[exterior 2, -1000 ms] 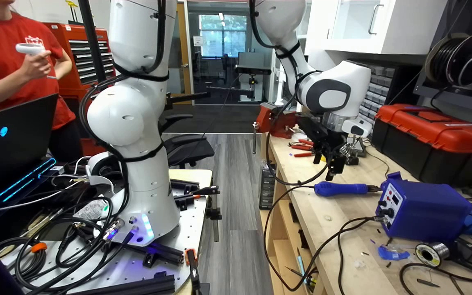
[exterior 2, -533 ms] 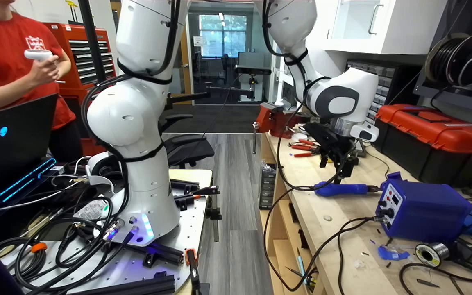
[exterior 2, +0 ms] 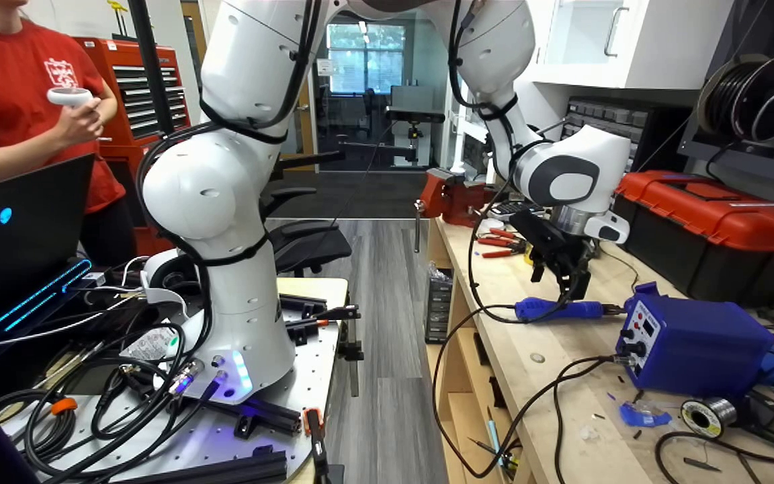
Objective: Place the blue handle on the holder
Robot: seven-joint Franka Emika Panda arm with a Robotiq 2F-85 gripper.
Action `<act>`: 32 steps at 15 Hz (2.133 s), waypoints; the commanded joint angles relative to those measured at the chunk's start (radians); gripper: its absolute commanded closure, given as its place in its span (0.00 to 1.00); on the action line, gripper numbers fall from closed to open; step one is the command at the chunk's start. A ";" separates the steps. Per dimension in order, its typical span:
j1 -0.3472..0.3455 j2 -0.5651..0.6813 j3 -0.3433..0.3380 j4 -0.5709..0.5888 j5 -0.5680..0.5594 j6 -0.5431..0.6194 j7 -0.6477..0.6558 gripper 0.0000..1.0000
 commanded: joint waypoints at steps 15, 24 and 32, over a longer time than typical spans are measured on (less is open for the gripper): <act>-0.016 0.099 -0.007 0.069 -0.013 0.016 -0.046 0.00; 0.014 0.141 -0.026 0.114 -0.025 0.034 0.013 0.28; 0.037 0.100 -0.030 0.099 -0.010 0.037 0.112 0.80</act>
